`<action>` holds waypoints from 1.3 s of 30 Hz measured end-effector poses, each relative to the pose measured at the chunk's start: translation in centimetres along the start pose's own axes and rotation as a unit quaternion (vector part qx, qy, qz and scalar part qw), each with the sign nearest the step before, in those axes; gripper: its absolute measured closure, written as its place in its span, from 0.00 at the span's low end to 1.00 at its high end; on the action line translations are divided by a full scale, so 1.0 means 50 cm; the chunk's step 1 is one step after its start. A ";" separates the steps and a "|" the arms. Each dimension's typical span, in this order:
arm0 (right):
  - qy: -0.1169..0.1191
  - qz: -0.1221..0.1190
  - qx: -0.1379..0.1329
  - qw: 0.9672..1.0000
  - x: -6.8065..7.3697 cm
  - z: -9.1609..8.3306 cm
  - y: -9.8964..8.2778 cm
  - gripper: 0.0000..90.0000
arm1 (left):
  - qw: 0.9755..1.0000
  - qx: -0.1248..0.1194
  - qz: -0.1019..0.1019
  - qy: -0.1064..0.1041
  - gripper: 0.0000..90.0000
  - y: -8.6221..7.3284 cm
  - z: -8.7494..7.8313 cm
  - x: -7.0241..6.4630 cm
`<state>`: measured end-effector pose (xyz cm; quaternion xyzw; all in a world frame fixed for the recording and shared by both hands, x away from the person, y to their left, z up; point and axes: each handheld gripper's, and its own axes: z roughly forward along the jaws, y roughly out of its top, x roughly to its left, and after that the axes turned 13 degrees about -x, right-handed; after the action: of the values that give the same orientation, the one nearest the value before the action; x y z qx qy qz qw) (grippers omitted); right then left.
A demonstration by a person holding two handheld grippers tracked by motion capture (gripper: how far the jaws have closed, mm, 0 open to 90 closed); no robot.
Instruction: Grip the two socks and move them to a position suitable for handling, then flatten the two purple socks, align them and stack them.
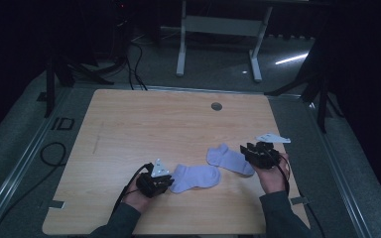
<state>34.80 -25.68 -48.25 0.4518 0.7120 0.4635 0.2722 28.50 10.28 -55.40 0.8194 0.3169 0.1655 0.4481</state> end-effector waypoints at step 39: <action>0.032 -0.035 0.108 0.993 0.061 0.185 -0.066 0.73 | 0.999 0.018 0.015 -0.042 0.90 -0.003 0.001 -0.025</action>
<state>39.60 -19.67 -55.05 0.4384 0.7816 0.3885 0.2144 27.55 9.50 -55.53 0.8382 0.2881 0.1319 0.4439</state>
